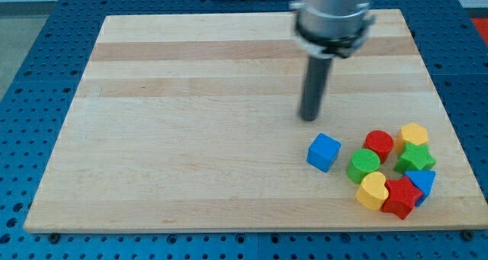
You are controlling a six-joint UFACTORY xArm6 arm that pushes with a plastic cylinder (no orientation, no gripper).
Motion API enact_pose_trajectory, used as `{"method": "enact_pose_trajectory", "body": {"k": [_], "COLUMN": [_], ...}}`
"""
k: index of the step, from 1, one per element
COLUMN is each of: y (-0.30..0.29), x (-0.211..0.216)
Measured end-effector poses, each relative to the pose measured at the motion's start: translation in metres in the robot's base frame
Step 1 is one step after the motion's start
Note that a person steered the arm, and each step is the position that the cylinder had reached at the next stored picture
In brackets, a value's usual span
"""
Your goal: Push the blue cube into the green circle
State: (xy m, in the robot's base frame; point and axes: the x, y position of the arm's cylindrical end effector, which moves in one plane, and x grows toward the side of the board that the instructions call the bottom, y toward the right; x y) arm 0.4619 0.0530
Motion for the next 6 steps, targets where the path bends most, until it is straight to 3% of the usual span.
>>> {"method": "enact_pose_trajectory", "body": {"k": [1, 6], "y": [-0.048, 0.049], "x": [0.039, 0.060]}}
